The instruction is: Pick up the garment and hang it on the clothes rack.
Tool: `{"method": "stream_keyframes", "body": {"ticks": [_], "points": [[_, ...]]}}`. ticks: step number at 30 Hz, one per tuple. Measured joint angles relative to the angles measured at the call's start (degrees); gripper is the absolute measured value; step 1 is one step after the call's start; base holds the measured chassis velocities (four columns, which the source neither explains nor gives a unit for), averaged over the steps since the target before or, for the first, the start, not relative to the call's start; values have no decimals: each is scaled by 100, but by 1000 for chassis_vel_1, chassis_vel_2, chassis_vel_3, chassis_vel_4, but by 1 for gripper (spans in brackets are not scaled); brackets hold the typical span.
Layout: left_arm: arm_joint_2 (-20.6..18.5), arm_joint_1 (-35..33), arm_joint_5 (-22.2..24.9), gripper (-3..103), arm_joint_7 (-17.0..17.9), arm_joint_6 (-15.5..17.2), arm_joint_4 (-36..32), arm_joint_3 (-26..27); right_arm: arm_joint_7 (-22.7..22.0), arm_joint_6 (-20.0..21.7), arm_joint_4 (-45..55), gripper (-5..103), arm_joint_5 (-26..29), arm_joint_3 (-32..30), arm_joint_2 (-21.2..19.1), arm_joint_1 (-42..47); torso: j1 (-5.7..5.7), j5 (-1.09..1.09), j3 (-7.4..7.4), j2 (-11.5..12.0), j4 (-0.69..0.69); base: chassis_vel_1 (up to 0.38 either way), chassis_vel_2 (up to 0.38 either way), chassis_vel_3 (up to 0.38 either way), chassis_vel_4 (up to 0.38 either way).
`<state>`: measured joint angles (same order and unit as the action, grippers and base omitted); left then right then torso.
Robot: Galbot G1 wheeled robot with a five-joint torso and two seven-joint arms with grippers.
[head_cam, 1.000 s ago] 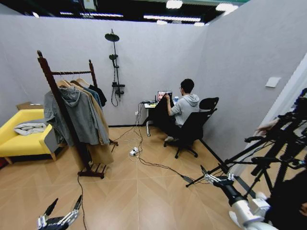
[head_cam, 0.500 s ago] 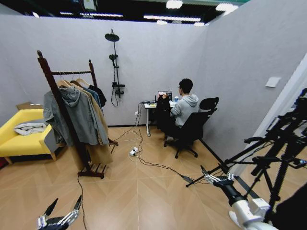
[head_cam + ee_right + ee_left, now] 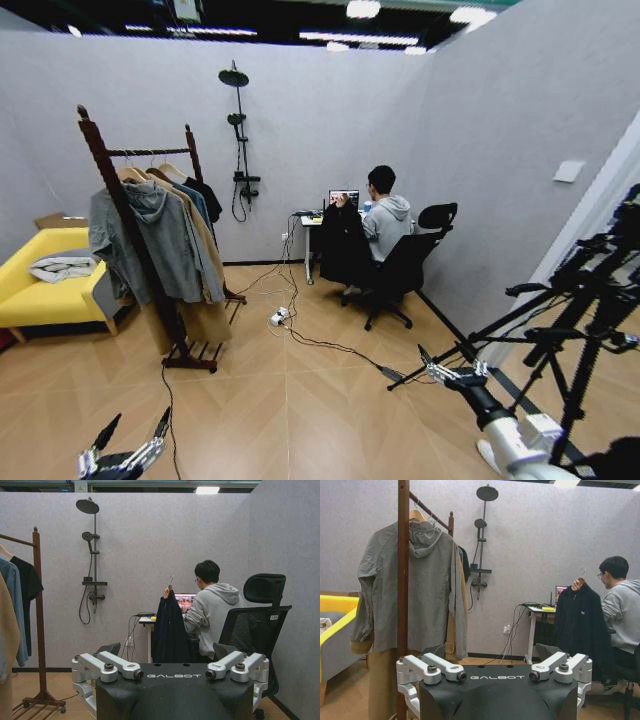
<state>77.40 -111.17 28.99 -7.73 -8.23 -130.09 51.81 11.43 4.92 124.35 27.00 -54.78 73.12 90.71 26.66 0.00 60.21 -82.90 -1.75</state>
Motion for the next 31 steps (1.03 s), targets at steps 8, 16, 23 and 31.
{"method": "stream_keyframes", "body": {"ticks": [8,16,23,31], "points": [[0,0,0,100,0,0,0,0,0,0,0,100,0,0,0,0,0,0,0,0,0,0,0,0,0],[0,0,0,100,0,0,0,0,0,0,0,100,0,0,0,0,0,0,0,1,0,0,0,0,0],[0,0,0,100,0,0,0,0,0,0,0,100,0,0,0,0,0,0,0,1,0,0,0,0,0],[0,0,0,100,0,0,0,0,0,0,0,100,0,0,0,0,0,0,0,1,0,0,0,0,0]]}}
